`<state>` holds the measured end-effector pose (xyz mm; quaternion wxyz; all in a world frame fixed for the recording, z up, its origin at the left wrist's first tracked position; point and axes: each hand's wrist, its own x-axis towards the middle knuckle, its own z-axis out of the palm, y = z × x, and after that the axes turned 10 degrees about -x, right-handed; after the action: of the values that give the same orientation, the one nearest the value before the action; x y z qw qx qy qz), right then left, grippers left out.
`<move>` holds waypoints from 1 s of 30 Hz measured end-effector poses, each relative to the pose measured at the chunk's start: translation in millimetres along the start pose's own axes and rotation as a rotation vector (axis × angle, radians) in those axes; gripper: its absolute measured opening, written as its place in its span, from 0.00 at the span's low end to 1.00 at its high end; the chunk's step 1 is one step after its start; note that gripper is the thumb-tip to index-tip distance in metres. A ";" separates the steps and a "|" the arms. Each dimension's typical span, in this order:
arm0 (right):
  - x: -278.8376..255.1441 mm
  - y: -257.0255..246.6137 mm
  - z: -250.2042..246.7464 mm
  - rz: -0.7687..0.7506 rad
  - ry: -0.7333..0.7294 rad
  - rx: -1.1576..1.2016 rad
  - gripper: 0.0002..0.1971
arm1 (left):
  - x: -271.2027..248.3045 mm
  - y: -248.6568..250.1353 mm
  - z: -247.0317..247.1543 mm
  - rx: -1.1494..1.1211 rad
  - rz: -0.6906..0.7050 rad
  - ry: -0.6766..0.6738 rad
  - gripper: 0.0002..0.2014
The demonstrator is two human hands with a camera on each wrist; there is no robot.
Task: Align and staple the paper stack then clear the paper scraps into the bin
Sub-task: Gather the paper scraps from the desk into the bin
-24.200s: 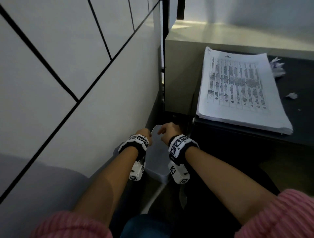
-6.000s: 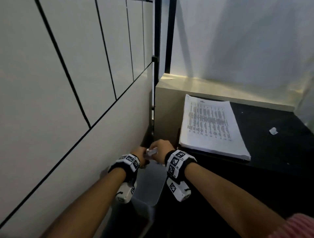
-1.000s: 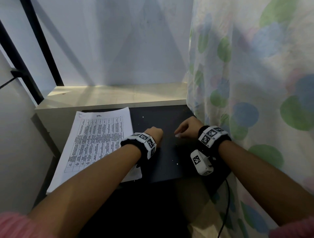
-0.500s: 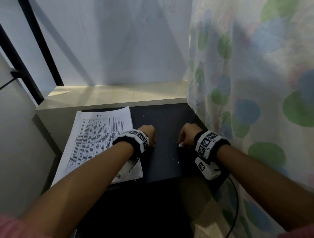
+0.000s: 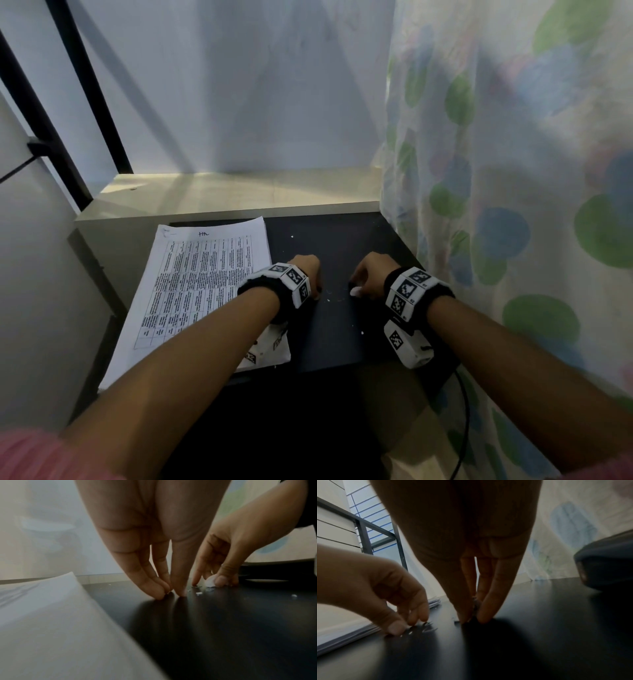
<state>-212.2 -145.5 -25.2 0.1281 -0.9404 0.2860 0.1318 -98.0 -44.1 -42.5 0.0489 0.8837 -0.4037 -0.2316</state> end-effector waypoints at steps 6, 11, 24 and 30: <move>-1.0 -23.2 2.1 -0.052 -0.017 -0.038 0.05 | 0.9 16.3 2.5 -0.071 0.039 0.000 0.17; 0.2 -29.3 5.9 -0.070 -0.040 -0.184 0.15 | 3.2 15.0 -0.3 -0.055 -0.002 -0.009 0.22; -3.5 -10.5 1.3 -0.043 -0.075 -0.123 0.08 | -3.1 20.1 2.4 -0.049 -0.005 0.040 0.19; -5.4 -4.0 6.1 -0.021 -0.041 -0.073 0.13 | -2.4 20.8 7.7 -0.064 0.065 0.122 0.14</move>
<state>-215.4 -137.6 -28.5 0.1011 -0.9445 0.2684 0.1599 -117.2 -55.4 -42.8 0.1092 0.8806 -0.4209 -0.1886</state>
